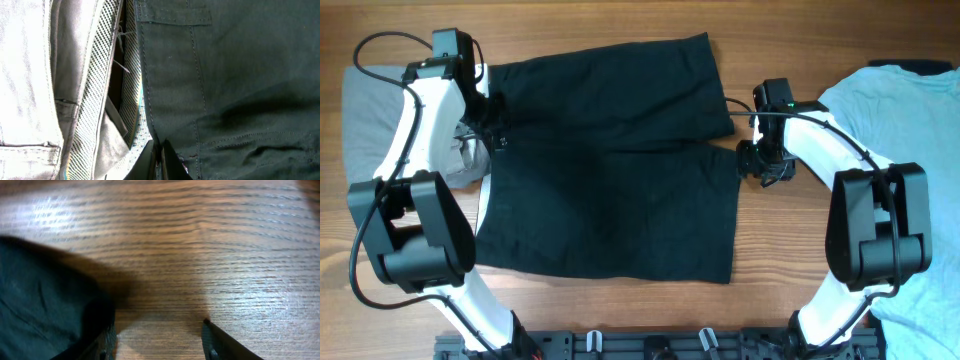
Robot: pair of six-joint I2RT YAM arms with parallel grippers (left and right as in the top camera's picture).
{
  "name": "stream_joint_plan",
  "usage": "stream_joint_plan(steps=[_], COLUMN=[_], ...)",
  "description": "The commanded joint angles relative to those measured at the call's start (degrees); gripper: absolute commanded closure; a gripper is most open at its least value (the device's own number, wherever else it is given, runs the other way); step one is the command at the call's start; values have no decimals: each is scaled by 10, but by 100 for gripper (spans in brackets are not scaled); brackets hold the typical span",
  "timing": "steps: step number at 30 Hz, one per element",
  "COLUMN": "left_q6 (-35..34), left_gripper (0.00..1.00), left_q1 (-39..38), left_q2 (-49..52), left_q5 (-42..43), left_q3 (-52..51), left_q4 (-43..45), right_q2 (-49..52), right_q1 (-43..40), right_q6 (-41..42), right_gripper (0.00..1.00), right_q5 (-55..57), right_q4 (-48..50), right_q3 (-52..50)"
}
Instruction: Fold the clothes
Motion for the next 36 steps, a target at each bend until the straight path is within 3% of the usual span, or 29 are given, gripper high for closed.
stream_joint_plan(steps=[1, 8, 12, 22, 23, 24, 25, 31, 33, 36], left_q6=[-6, -6, -18, -58, -57, -57, -57, -50, -50, -46], left_gripper=[96, 96, 96, 96, 77, 36, 16, 17, 20, 25], left_q1=[3, 3, 9, 48, 48, 48, 48, 45, 38, 21], left_q2=[-7, -7, -7, 2, 5, 5, 5, -30, -69, -115], left_q5=[3, 3, -8, -30, -26, -13, 3, 76, 78, 80], left_q3=[11, 11, 11, 11, 11, 11, 11, 11, 11, 11], left_q4=[-1, -6, -22, -20, -19, -17, -15, -24, -24, -24], right_q2=[59, 60, 60, 60, 60, 60, 59, 3, -12, -6], right_q1=[4, 4, 4, 4, 4, 4, 2, -1, -1, -1], right_q6=[-50, -39, 71, 72, 72, 71, 64, -121, -122, -85], right_gripper=[39, 40, 42, 42, 42, 39, 38, 33, 32, 32], right_q5=[-58, -43, 36, 35, 35, 31, 14, -262, -309, -264], right_q4=[-9, -9, -13, -18, -20, -19, -16, -16, -14, -14], right_q3=[-15, -6, -6, -6, -6, -6, -5, 34, 37, 35])
